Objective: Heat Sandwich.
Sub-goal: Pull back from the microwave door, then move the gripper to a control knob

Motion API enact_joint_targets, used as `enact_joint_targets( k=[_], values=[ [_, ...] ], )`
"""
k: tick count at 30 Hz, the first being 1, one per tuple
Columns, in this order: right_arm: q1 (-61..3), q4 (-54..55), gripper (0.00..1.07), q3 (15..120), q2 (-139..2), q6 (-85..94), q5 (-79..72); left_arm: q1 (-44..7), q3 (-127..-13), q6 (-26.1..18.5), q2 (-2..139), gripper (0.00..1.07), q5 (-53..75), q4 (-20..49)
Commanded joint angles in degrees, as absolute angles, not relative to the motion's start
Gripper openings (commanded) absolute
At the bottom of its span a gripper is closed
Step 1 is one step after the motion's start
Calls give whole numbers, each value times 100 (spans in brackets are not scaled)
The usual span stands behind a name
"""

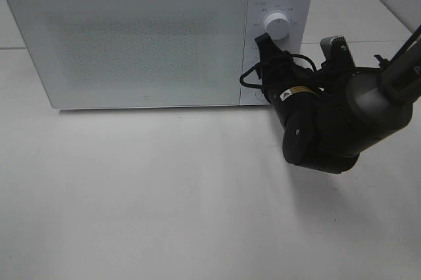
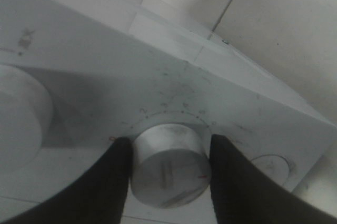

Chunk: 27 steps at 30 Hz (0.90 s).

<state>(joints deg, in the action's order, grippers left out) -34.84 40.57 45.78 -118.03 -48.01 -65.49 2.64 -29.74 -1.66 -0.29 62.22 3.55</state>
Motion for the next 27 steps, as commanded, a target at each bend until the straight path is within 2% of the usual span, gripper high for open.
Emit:
enact_joint_targets(
  k=[1, 15, 27],
  values=[
    [-3501, 3741, 7, 4641, -11751, -5644, -6778, 281, -2951, -143, -126, 98, 6154, 361],
    [-3501, 3919, 9, 4641, -11751, -8027, -6795, 281, -2951, -143, -126, 98, 6154, 361],
    [-3501, 3913, 11, 4641, -11751, -8136, -6801, 281, -2951, -143, -126, 98, 6154, 361]
  ],
)
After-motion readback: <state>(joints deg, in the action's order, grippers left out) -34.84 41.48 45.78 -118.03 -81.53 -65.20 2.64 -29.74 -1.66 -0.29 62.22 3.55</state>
